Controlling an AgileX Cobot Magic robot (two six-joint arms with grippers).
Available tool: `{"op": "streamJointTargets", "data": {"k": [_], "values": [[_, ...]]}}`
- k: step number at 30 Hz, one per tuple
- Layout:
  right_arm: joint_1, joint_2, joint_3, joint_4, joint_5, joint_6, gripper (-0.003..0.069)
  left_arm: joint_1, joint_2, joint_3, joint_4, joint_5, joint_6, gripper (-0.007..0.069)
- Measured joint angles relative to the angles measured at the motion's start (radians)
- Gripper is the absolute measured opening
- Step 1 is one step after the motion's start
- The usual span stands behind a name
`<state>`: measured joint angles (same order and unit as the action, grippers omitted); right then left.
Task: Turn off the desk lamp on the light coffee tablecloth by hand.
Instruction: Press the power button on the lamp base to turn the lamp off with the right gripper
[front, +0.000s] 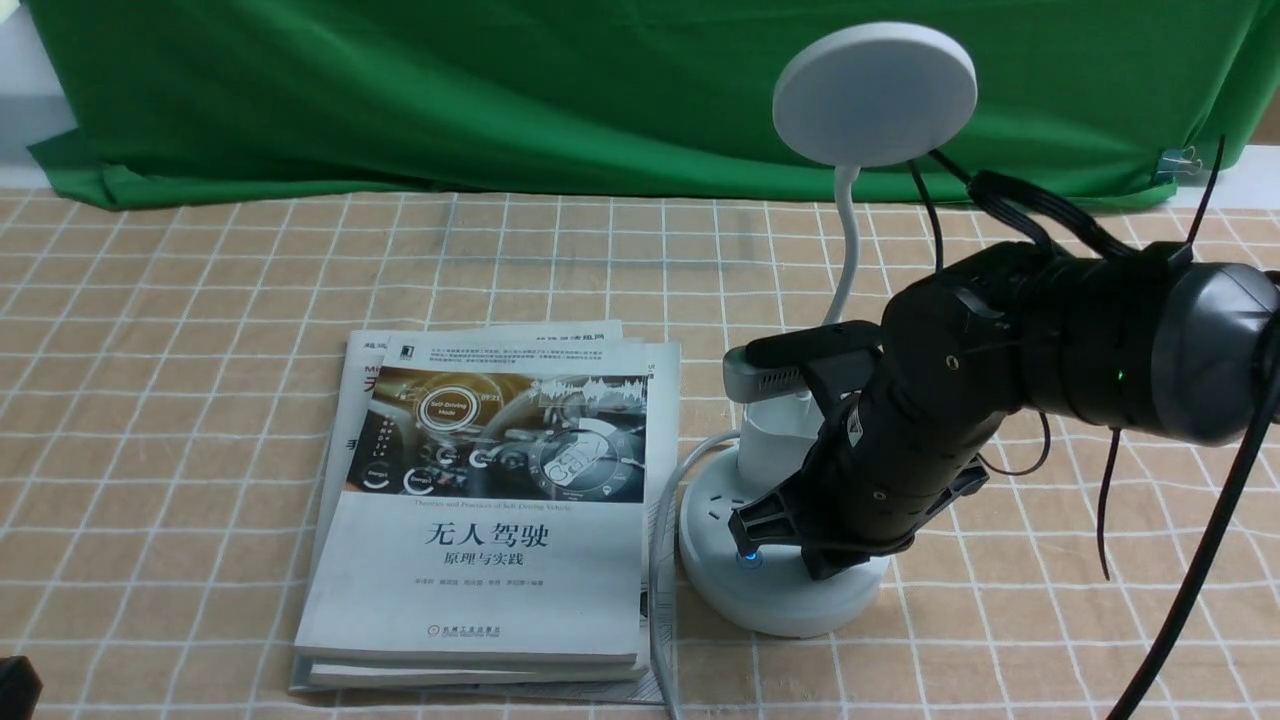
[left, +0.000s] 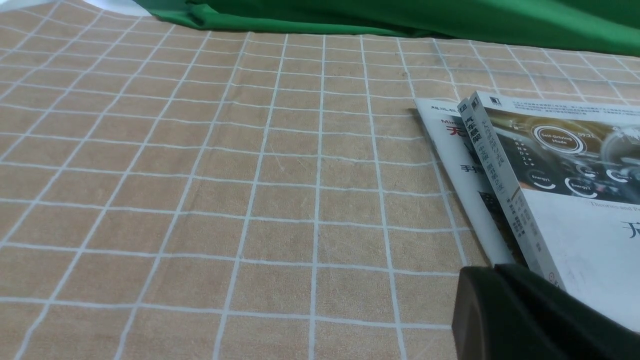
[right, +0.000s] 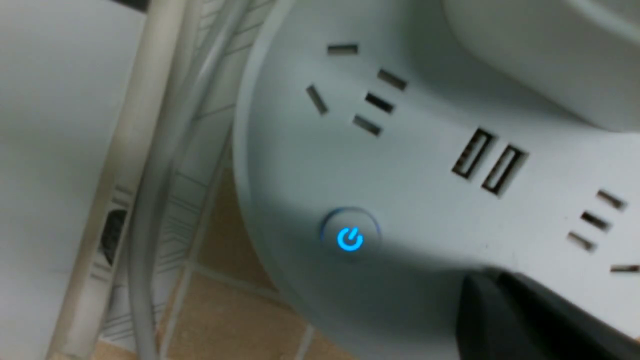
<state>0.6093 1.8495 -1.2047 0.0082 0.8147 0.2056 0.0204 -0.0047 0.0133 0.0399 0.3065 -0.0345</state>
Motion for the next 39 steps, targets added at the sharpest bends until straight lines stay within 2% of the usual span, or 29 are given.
{"op": "streamJointTargets", "data": {"k": [14, 27, 39], "values": [[0.0, 0.004, -0.004, -0.002, 0.01, -0.02, 0.0038, 0.0, 0.0, 0.0, 0.0, 0.0, 0.0, 0.0005], [0.0, -0.14, 0.022, -0.002, -0.01, -0.019, 0.0038, 0.0, 0.0, 0.0, 0.0, 0.0, 0.0, 0.0005], [0.0, -0.025, 0.022, -0.002, -0.036, -0.02, 0.0038, 0.0, 0.0, 0.0, 0.008, 0.0, 0.0, 0.0005]]}}
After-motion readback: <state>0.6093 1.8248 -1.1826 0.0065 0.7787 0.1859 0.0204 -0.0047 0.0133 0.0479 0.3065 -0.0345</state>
